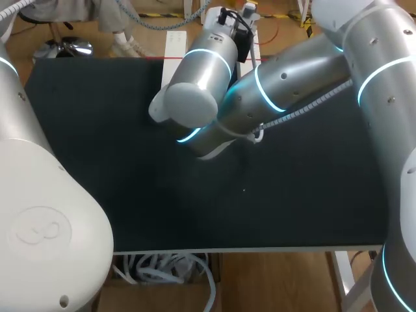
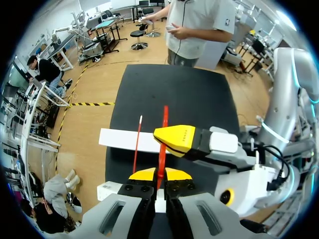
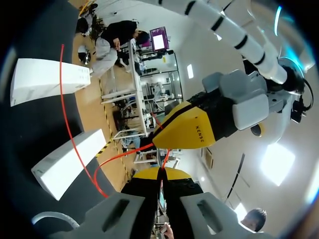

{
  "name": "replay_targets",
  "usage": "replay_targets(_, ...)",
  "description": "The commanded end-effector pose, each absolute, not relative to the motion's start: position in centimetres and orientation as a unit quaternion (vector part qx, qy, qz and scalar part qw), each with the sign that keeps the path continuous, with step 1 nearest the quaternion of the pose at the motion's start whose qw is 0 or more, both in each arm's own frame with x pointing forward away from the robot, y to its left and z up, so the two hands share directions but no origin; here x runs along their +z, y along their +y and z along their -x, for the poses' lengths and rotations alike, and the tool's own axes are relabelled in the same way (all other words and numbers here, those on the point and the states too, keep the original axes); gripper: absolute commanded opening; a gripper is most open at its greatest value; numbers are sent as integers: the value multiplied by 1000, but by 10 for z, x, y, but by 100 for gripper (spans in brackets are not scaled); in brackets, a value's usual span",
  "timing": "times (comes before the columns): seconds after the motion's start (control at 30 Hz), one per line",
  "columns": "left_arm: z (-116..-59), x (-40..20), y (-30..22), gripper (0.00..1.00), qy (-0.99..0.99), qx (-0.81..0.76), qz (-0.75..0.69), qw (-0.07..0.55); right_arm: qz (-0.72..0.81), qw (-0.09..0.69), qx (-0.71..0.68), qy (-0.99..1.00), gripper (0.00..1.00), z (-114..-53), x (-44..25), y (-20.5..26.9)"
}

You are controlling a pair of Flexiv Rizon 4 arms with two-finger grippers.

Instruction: Grab the tape and strap the tape.

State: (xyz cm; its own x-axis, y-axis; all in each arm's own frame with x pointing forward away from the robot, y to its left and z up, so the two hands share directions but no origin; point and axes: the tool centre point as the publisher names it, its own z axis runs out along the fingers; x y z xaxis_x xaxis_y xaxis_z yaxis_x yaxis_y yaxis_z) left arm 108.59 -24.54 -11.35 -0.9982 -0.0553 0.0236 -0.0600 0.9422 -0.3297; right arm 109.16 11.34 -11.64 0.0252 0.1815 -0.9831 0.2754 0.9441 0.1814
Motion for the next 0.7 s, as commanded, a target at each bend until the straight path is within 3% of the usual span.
replay_targets(0.03, -1086, -112, -246, 0, -986, 165, -30, 8, -163, 693, -32, 702, 0, -1090, -111, 115)
replay_targets(0.7, -1086, -112, -246, 0, -986, 165, -30, 8, -169, 692, -24, 702, 0, -1093, -109, 120)
